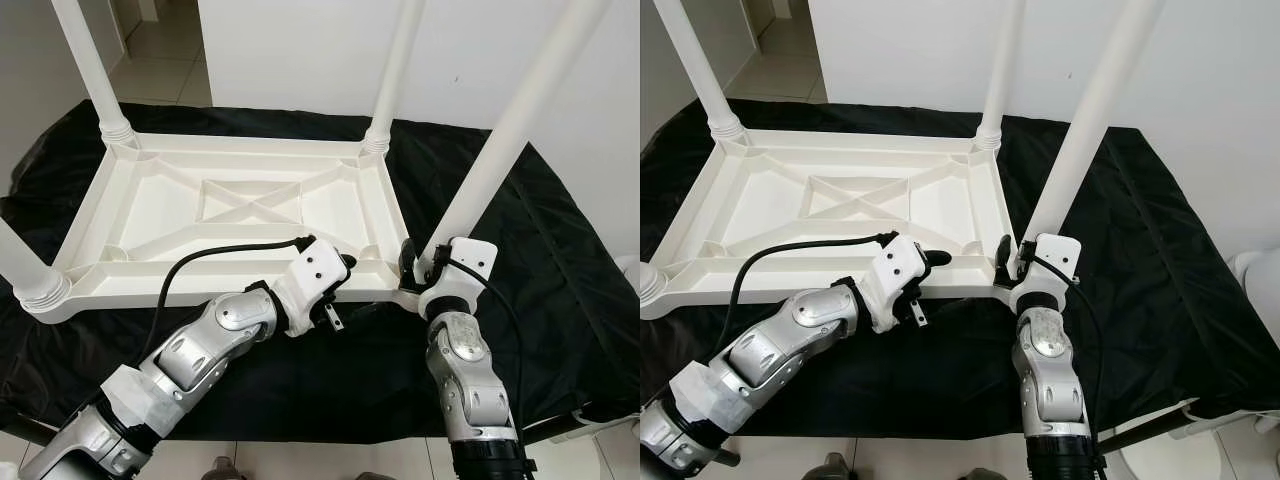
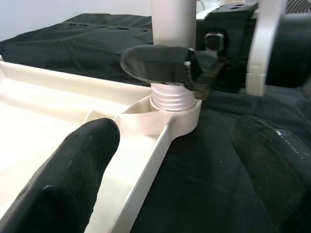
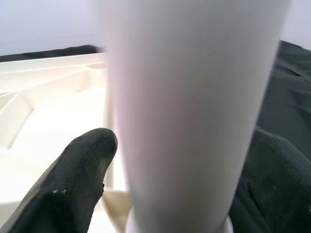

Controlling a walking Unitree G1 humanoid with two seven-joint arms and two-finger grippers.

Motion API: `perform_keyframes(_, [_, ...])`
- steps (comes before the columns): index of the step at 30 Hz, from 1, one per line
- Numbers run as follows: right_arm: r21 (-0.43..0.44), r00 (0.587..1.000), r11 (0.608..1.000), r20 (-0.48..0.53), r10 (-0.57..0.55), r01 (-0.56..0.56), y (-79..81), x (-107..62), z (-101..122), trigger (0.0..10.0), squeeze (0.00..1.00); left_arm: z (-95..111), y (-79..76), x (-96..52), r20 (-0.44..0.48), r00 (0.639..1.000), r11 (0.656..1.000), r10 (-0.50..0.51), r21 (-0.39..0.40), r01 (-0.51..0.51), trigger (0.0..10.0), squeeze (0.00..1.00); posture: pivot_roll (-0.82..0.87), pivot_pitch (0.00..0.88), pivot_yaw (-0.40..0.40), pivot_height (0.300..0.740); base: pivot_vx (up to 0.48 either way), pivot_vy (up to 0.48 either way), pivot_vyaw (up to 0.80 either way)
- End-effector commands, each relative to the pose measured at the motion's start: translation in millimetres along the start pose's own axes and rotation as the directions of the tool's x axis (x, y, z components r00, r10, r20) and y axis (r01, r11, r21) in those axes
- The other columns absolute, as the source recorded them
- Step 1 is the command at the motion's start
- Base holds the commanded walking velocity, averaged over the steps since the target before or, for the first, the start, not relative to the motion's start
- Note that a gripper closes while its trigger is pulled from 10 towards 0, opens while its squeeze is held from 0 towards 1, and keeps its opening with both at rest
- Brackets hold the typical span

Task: Building children table

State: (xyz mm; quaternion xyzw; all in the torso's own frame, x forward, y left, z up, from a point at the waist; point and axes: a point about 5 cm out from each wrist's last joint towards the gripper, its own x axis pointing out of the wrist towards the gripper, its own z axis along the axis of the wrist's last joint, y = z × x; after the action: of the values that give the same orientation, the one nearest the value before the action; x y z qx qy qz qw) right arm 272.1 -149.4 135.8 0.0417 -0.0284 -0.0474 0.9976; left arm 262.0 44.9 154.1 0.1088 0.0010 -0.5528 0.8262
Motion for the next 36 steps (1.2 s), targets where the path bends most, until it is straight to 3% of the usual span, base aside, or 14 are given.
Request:
perform_keyframes(1, [0.002,0.999,0.999,-0.008,0.034,-0.034,-3.1,-1.6,0.8,10.0,0.0,1.5,-12.2,-2.8,-0.001,0.974,0.974,-0.227,0.012,0.227,10.0,0.0,0.07,0.011,-0.054,0.74,0.0,0.0,0.0])
perform_keyframes(6, [-0.009,0.997,0.997,-0.002,0.073,-0.073,-10.4,-1.0,3.0,10.0,0.0,1.3,-12.6,-3.4,-0.001,0.974,0.974,-0.225,0.008,0.225,10.0,0.0,0.08,0.013,-0.052,0.74,0.0,0.0,0.0])
perform_keyframes(8, [-0.054,0.985,0.983,-0.001,0.175,-0.175,-20.0,2.7,5.9,10.0,0.0,1.6,-12.2,-3.4,-0.002,0.974,0.974,-0.225,0.007,0.225,10.0,0.0,0.08,0.016,-0.046,0.74,0.0,0.0,0.0])
perform_keyframes(12, [-0.079,0.976,0.973,-0.008,0.217,-0.217,-23.9,4.5,6.6,10.0,0.0,1.8,-11.8,-3.3,-0.003,0.974,0.974,-0.225,0.009,0.225,10.0,0.0,0.08,0.016,-0.046,0.74,0.0,0.0,0.0])
perform_keyframes(14, [-0.108,0.96,0.954,-0.023,0.278,-0.279,-26.7,7.5,6.0,10.0,0.0,2.2,-11.0,-3.3,-0.003,0.974,0.974,-0.226,0.01,0.226,10.0,0.0,0.08,0.016,-0.038,0.74,0.0,0.0,0.0])
perform_keyframes(15, [-0.129,0.934,0.925,-0.052,0.354,-0.357,-27.3,11.4,3.2,10.0,0.0,2.9,-10.2,-3.3,-0.004,0.973,0.973,-0.229,0.014,0.229,10.0,0.0,0.08,0.014,-0.03,0.74,0.0,0.0,0.0])
perform_keyframes(17, [-0.129,0.934,0.925,-0.052,0.354,-0.357,-27.3,11.4,3.2,10.0,0.0,2.9,-10.2,-3.3,-0.004,0.973,0.973,-0.229,0.014,0.229,10.0,0.0,0.08,0.014,-0.03,0.74,0.0,0.0,0.0])
perform_keyframes(18, [-0.155,0.91,0.897,-0.071,0.408,-0.414,-27.1,14.4,1.3,10.0,0.0,3.4,-9.4,-3.1,-0.004,0.973,0.973,-0.231,0.017,0.231,10.0,0.0,0.08,0.012,-0.027,0.74,0.0,0.0,0.0])
perform_keyframes(19, [-0.155,0.91,0.897,-0.071,0.408,-0.414,-27.1,14.4,1.3,10.0,0.0,3.4,-9.4,-3.1,-0.004,0.973,0.973,-0.231,0.017,0.231,10.0,0.0,0.08,0.012,-0.027,0.74,0.0,0.0,0.0])
perform_keyframes(24, [-0.16,0.815,0.799,-0.125,0.566,-0.58,-17.7,18.6,-6.2,10.0,0.0,4.9,-8.0,-2.2,-0.004,0.972,0.972,-0.235,0.023,0.235,10.0,0.0,0.08,0.008,-0.021,0.74,0.0,0.0,0.0])
perform_keyframes(26, [-0.16,0.815,0.799,-0.125,0.566,-0.58,-17.7,18.6,-6.2,10.0,0.0,4.9,-8.0,-2.2,-0.004,0.972,0.972,-0.235,0.023,0.235,10.0,0.0,0.08,0.008,-0.021,0.74,0.0,0.0,0.0])
perform_keyframes(27, [-0.163,0.798,0.782,-0.141,0.585,-0.602,-15.8,18.9,-9.2,2.0,0.0,5.3,-8.0,-2.1,-0.003,0.972,0.972,-0.235,0.023,0.235,10.0,0.0,0.08,0.008,-0.025,0.74,0.0,0.0,0.0])
perform_keyframes(28, [-0.162,0.789,0.772,-0.154,0.595,-0.614,-16.2,18.2,-11.5,0.0,0.0,5.5,-8.0,-2.1,-0.002,0.973,0.972,-0.232,0.023,0.232,10.0,0.0,0.09,0.01,-0.033,0.74,0.0,0.0,0.0])
perform_keyframes(36, [-0.144,0.792,0.78,-0.169,0.587,-0.609,-21.7,14.8,-14.8,0.0,0.0,5.8,-9.0,-2.5,0.002,0.974,0.974,-0.226,0.015,0.226,10.0,0.0,0.08,0.026,-0.04,0.74,0.0,0.0,0.0])
